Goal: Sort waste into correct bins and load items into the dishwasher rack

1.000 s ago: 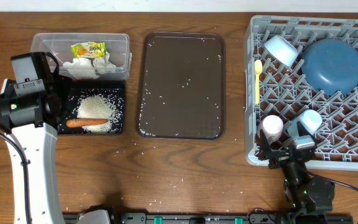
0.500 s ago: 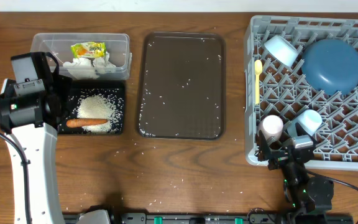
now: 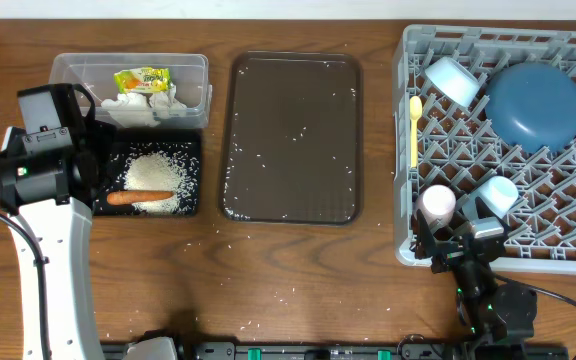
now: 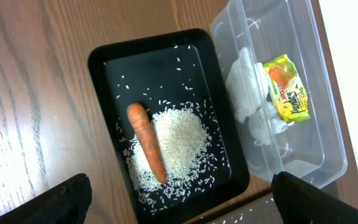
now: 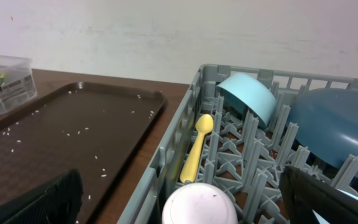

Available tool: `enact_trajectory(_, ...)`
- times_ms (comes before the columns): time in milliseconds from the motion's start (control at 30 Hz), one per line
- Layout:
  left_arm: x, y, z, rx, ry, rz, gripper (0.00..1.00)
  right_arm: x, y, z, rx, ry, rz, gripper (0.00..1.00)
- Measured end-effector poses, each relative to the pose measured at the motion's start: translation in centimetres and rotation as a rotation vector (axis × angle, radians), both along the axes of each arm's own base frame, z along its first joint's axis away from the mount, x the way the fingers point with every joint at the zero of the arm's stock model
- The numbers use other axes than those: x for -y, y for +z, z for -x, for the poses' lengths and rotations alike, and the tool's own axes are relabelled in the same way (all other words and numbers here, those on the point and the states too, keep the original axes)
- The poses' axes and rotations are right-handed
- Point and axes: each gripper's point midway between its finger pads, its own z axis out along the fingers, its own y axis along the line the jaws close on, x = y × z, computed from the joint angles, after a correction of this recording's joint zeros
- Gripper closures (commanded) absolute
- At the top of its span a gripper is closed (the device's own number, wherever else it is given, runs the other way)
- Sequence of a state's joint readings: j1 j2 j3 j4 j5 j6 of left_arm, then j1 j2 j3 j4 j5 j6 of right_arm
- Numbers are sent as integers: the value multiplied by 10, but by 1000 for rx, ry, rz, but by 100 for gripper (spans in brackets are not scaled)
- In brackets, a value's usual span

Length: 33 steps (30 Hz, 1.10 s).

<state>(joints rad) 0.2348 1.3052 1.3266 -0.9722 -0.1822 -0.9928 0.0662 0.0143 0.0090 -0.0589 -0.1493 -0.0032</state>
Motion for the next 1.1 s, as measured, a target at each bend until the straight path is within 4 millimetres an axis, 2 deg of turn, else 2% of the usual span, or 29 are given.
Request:
enact_trajectory(167,2,-5,8,-38,0,8,5,0,0,0,0,0,0,1)
enact_trajectory(300,7,3,10,-21,-18,-18,4,0,0,0,0,0,0,1)
enact_trajectory(467,31,32,7,139,-138,-107,4,0,0,0,0,0,0,1)
enact_trajectory(600,49,65,-6,363,-340,-251,4,0,0,0,-1,0,0,1)
enact_trajectory(700,63,76,-4,479,-499,-367,4,0,0,0,0,0,0,1)
enact_trajectory(833,84,59,11,555,-695,-484,5,0,0,0,0,0,0,1)
enact_trajectory(1100,117,0,31,674,-934,-636,4,0,0,0,0,0,0,1)
